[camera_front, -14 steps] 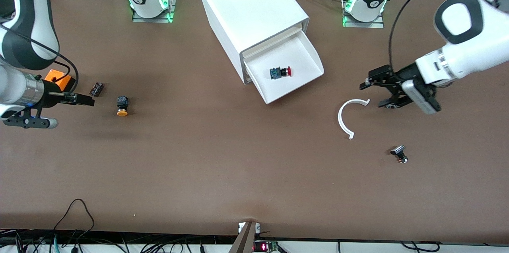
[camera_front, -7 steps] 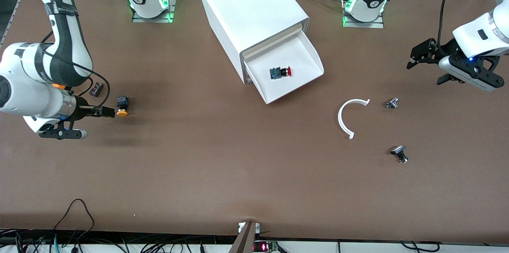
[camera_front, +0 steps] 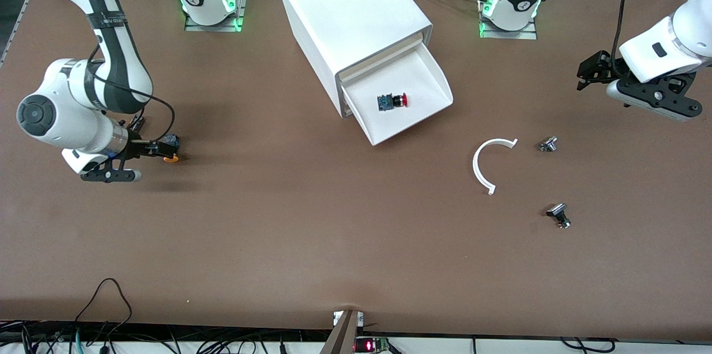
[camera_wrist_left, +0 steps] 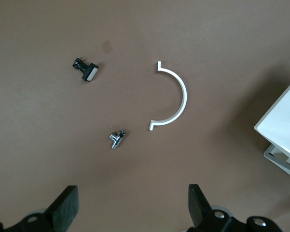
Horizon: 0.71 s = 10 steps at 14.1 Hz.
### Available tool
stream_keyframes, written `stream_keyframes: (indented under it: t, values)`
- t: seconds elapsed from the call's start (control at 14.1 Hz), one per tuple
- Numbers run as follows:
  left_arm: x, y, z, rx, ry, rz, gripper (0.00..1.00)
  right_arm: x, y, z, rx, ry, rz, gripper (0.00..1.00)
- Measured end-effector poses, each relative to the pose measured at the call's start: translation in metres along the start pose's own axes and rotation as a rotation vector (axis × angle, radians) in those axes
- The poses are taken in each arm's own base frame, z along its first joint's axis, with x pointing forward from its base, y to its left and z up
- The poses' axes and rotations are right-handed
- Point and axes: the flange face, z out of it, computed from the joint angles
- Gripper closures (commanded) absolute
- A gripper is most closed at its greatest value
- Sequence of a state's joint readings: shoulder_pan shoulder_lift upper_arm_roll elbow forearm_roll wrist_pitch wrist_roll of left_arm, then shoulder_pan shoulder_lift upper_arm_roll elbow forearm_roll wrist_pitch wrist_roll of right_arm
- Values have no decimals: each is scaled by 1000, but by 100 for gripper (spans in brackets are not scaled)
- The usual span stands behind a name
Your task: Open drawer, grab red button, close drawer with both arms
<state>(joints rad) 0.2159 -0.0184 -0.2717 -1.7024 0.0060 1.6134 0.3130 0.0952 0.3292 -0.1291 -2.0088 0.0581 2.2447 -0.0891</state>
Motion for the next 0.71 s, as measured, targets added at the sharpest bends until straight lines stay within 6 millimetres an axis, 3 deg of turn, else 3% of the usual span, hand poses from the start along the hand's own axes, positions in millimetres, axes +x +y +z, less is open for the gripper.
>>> stream_keyframes:
  t: [0.28, 0.71]
  values:
    - [0, -6, -1, 4, 18, -118, 0, -18, 3, 22, -3, 14, -35, 0]
    - [2, -5, 0, 2, 23, -299, 0, -24, 3, 28, -3, 17, -53, 0]
